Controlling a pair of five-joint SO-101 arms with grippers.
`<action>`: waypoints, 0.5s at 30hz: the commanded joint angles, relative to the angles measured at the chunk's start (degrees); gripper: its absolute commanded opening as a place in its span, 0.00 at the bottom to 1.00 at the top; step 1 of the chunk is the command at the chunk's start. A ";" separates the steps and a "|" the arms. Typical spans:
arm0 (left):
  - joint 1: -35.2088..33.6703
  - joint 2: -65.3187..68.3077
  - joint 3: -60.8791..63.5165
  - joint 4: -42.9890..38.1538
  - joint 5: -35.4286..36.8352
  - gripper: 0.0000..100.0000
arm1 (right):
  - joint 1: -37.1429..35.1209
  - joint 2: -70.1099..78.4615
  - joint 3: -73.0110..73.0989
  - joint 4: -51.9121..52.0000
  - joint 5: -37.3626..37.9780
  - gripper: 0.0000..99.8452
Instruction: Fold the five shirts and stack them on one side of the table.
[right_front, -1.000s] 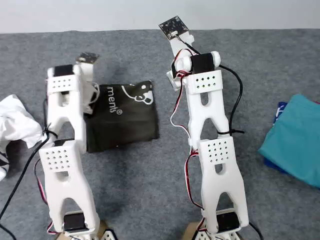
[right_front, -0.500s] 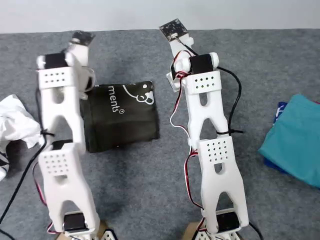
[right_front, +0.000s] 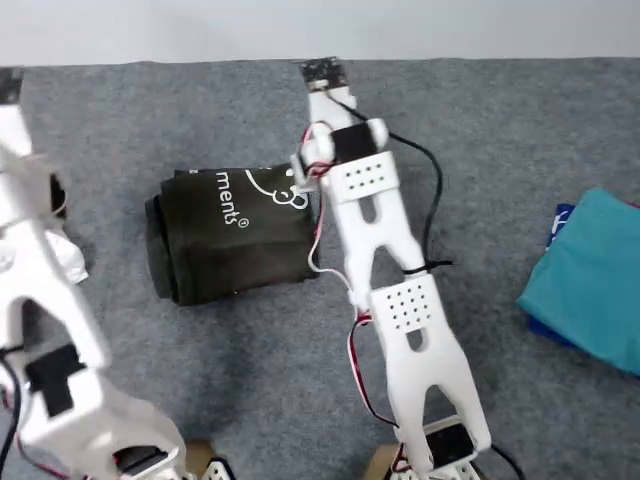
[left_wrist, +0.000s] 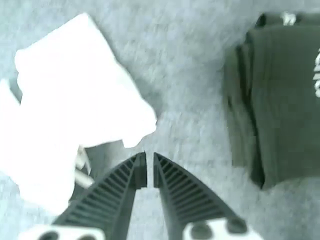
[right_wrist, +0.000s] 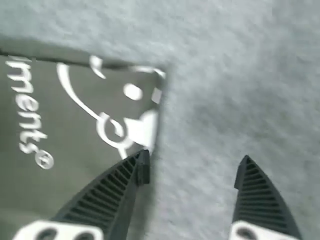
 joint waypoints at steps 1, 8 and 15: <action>-2.64 -8.00 5.85 0.00 -1.58 0.03 | -2.86 0.40 -0.53 -5.58 -1.23 0.29; -4.40 -13.89 14.37 -2.99 -1.67 0.03 | -4.62 6.73 -0.53 -13.58 -1.14 0.29; -4.40 -16.00 15.87 -2.99 -1.67 0.03 | -4.35 10.24 -0.53 -12.35 -1.14 0.29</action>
